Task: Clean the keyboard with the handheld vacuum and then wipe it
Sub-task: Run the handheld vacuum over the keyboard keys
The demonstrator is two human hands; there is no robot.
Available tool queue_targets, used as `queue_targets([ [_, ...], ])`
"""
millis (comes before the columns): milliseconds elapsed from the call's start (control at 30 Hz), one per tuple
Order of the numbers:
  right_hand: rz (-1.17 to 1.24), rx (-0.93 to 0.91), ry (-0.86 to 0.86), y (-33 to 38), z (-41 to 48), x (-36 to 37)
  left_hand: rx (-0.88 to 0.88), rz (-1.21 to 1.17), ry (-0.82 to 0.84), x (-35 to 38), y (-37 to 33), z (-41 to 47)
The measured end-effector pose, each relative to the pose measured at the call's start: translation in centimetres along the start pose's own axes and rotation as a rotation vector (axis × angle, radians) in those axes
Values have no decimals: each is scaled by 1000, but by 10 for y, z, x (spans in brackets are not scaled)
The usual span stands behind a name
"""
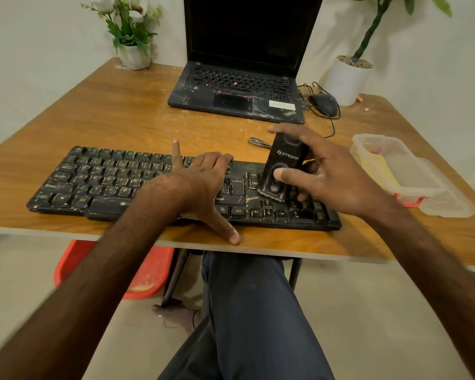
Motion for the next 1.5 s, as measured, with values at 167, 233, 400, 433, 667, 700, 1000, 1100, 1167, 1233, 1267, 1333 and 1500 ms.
queue_targets([
  [167, 219, 2, -31, -12, 0, 2, -8, 4, 6, 0, 0, 0],
  [233, 241, -16, -39, -12, -1, -1, -5, 4, -1, 0, 0, 2],
  [400, 6, -77, -74, 5, -5, -6, -10, 3, 1, 1, 0, 3],
  [433, -76, -103, -71, 12, -6, -4, -13, 4, 2, 1, 1, 3],
  [667, -349, -281, 79, 41, -11, 16, -61, 90, 12, -3, -2, 3],
  [700, -290, -285, 110, 42, -14, 17, -66, 97, 12, -4, -2, 3],
  [1000, -364, -248, 62, 35, -3, 10, -68, 99, 2, -5, -1, 3],
  [1100, -347, -319, 145, 46, -19, 24, -63, 97, 4, -5, -1, 3],
  [1167, -333, -319, 154, 45, -19, 23, -64, 101, 9, -5, -3, 2],
  [1233, -379, -281, 110, 37, -9, 16, -71, 105, 10, -6, -4, 2],
  [1267, -401, -260, 83, 34, -4, 14, -76, 106, 12, -6, -4, 1],
  [1333, -376, -251, 67, 35, 2, 15, -77, 104, 12, -6, -3, 1],
  [1500, -296, -319, 206, 51, 5, 30, -69, 108, 23, -5, -4, 0],
])
Point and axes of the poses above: each hand's wrist, its own z-axis towards the middle knuckle, its own x-axis out of the palm, y = z × x, the point moved 9 cm from there along z, towards the middle knuckle, and after that the axes turned 7 degrees about y, right-handed, at the moved point
